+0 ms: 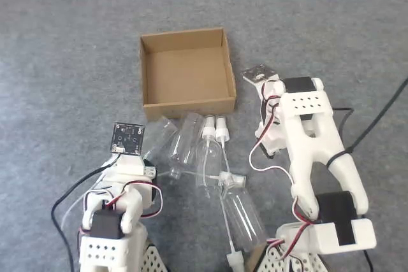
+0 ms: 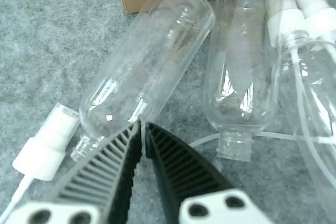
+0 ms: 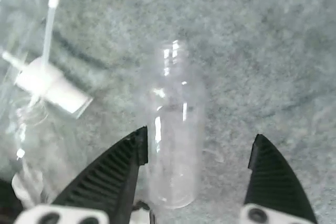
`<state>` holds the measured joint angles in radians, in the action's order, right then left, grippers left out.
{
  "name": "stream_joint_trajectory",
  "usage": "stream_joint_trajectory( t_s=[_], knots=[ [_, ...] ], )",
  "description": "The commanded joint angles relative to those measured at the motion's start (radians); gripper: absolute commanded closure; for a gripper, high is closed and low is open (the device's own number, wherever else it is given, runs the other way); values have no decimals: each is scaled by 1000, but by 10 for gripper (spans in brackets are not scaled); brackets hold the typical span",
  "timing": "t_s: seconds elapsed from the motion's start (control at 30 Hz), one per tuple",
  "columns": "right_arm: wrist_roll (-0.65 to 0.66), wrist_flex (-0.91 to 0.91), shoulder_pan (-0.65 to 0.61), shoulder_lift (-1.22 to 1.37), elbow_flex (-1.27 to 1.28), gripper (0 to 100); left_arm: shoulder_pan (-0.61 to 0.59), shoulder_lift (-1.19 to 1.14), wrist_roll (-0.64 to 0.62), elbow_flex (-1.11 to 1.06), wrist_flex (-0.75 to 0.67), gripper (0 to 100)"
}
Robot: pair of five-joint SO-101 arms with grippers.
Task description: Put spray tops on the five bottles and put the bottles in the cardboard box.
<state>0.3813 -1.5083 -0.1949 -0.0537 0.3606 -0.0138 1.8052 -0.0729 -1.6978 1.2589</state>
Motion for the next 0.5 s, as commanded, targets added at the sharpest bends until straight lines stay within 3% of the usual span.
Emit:
stream_joint_trajectory(
  t_s=[0.0,0.13,0.47],
  knots=[
    [21,-61,-96,-8,-58,726,-3,15,6,13,3,987],
    [21,-56,-147,-8,-60,727,-3,15,6,13,3,987],
    [25,-10,-117,139,-87,727,-3,15,6,13,3,987]
  ],
)
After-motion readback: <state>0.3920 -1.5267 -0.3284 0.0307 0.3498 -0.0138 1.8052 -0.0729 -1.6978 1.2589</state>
